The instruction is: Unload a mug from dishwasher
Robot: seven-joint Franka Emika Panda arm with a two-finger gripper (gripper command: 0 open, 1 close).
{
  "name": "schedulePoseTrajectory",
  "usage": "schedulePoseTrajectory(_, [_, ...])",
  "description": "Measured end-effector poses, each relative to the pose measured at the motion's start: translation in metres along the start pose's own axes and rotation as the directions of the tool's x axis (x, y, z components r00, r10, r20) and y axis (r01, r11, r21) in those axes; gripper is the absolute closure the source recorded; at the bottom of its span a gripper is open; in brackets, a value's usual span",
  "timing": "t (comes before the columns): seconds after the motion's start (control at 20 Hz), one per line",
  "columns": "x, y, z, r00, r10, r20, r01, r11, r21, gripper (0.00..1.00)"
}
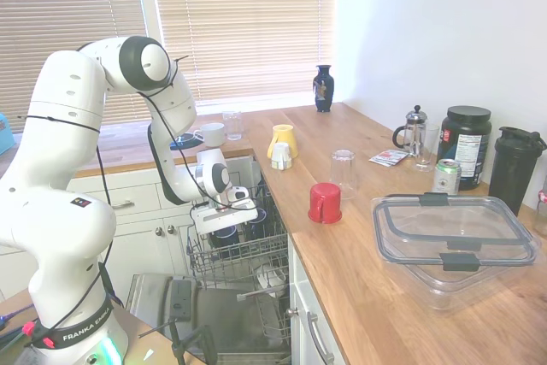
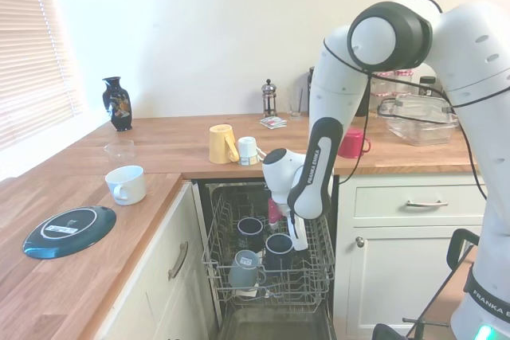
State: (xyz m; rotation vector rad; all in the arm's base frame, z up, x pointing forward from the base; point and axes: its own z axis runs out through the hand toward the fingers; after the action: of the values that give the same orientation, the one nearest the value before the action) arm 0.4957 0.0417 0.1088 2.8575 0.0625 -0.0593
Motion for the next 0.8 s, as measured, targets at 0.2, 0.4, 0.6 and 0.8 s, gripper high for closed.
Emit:
schedulePoseTrajectory(0.2, [0.007,-0.008,-0.004,1.0,-0.029,-0.009,0.029,1.0,-0.005,0.0])
schedulePoseTrajectory(0.4, [0.009,-0.016,-0.004,0.999,-0.05,0.001,0.05,0.999,0.0,0.0])
schedulePoseTrajectory(0.6, [0.013,-0.021,0.002,0.998,-0.057,0.005,0.057,0.998,-0.003,0.0])
schedulePoseTrajectory(0.8, [0.01,-0.021,0.012,0.998,-0.06,0.022,0.06,0.998,-0.007,0.0])
